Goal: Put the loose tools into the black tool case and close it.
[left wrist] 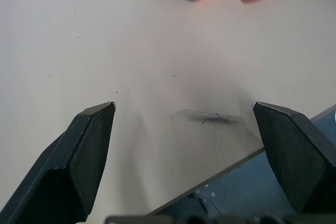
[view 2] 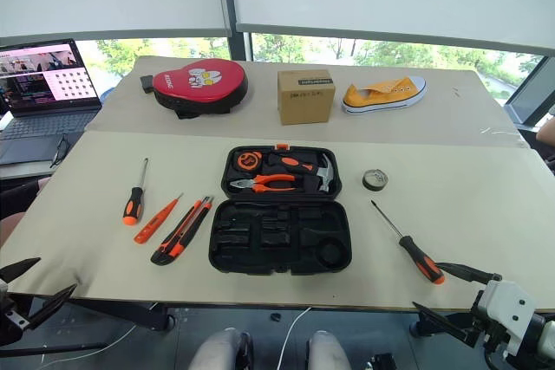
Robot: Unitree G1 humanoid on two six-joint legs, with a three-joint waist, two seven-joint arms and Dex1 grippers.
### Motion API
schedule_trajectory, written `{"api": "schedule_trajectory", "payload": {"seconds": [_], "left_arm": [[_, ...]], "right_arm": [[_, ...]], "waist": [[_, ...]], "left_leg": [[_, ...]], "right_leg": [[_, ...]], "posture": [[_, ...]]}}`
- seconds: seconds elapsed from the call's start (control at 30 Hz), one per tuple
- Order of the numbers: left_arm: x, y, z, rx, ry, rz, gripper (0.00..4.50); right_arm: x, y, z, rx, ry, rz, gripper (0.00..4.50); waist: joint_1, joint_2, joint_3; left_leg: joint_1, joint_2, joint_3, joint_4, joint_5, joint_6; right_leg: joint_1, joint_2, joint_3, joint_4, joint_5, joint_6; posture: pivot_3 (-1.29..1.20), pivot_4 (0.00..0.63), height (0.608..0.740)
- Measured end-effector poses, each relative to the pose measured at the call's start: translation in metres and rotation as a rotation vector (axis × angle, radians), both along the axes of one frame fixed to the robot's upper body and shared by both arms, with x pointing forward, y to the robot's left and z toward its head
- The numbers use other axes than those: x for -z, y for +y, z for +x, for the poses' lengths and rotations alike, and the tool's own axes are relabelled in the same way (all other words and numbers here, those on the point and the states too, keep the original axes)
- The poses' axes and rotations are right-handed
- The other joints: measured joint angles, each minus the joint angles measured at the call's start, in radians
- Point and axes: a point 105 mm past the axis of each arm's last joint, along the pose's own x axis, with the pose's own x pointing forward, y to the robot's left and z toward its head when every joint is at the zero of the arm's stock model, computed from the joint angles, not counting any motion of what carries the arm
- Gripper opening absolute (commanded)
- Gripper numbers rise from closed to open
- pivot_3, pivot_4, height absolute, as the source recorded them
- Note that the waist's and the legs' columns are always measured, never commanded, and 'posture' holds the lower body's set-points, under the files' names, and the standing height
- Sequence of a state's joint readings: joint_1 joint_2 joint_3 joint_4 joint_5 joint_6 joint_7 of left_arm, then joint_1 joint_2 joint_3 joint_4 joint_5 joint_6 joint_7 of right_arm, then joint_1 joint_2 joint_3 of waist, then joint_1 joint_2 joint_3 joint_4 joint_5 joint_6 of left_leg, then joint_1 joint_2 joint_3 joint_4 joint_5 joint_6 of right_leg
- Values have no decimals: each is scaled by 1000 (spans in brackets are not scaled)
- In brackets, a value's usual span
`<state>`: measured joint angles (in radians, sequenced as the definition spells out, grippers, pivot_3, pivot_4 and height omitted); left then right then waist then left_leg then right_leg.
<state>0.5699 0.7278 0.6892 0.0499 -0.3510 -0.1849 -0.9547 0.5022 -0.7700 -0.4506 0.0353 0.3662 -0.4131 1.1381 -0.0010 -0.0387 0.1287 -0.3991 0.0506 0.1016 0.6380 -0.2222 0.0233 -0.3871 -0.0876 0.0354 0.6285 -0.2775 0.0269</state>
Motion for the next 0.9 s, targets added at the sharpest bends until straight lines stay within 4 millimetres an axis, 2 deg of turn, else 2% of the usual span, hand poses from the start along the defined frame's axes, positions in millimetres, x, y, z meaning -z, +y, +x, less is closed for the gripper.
{"api": "schedule_trajectory", "payload": {"seconds": [0.1, 0.17, 0.23, 0.27, 0.37, 0.43, 0.5, 0.6, 0.73, 0.8, 0.9], "left_arm": [[-3, 1, 1, -33, -4, -64, 4500], [-10, 11, 3, -157, -50, -228, 4500], [-21, 23, 4, -286, -112, -361, 4500], [-20, 25, 3, -319, -116, -385, 4500], [0, 34, -14, -481, -51, -489, 4500], [14, 38, -22, -576, 7, -546, 4500], [16, 35, -22, -596, 34, -605, 4500], [-2, 25, -2, -535, 39, -638, 4500], [-43, 6, 48, -407, 28, -597, 4500], [-51, -8, 72, -355, 72, -561, 4500], [-49, -23, 102, -346, 116, -547, 4500]], "right_arm": [[-2, 7, 9, -5, -16, 33, 4466], [-14, 38, 31, -59, -92, 191, 4466], [-36, 79, 47, -171, -146, 349, 4466], [-43, 86, 50, -189, -166, 378, 4466], [-67, 107, 64, -204, -247, 485, 4466], [-74, 117, 67, -216, -277, 521, 4466], [-77, 122, 67, -229, -288, 536, 4466], [-77, 129, 67, -253, -288, 545, 4466], [-78, 130, 66, -278, -299, 535, 4466], [-76, 128, 67, -280, -295, 530, 4466], [-71, 125, 69, -271, -282, 524, 4466]], "waist": [[-1, -1, 0], [-16, -5, 0], [-22, -2, 1], [-22, 0, 1], [-14, 0, 1], [-4, -4, 1], [4, -5, 1], [13, -5, 2], [18, -5, 1], [13, -6, 1], [9, -3, 2]], "left_leg": [[0, 1, 0, 0, 0, 0], [1, 3, -1, 0, 1, 0], [1, 3, -3, 1, 1, 0], [1, 3, -2, 1, 1, 0], [0, 1, -2, 1, 3, 5], [-1, 1, -5, 1, 3, 5], [-1, 1, -7, 1, 0, -1], [-1, 1, -7, 1, 0, -3], [-1, 0, -7, 1, 0, -4], [-1, 0, -7, 1, 1, -4], [-2, -1, -6, 1, 2, -3]], "right_leg": [[0, 1, 0, 0, 0, 0], [0, 1, 0, 4, 1, 0], [0, 2, -1, 5, 5, 6], [0, 3, -1, 5, 4, 6], [-1, 2, -1, 5, 4, 7], [-2, 2, -5, 4, 3, 7], [-2, 0, -9, 3, 3, 7], [-2, -5, -16, 4, 3, 5], [0, -8, -19, 4, 1, -3], [1, -8, -19, 4, 2, 0], [2, -7, -20, 6, 5, 5]], "posture": [[0, 150, 740], [0, 150, 740], [0, 150, 740], [0, 150, 740], [0, 150, 740], [0, 150, 740], [0, 150, 740], [0, 150, 740], [0, 150, 740], [0, 150, 740], [0, 150, 740]]}}
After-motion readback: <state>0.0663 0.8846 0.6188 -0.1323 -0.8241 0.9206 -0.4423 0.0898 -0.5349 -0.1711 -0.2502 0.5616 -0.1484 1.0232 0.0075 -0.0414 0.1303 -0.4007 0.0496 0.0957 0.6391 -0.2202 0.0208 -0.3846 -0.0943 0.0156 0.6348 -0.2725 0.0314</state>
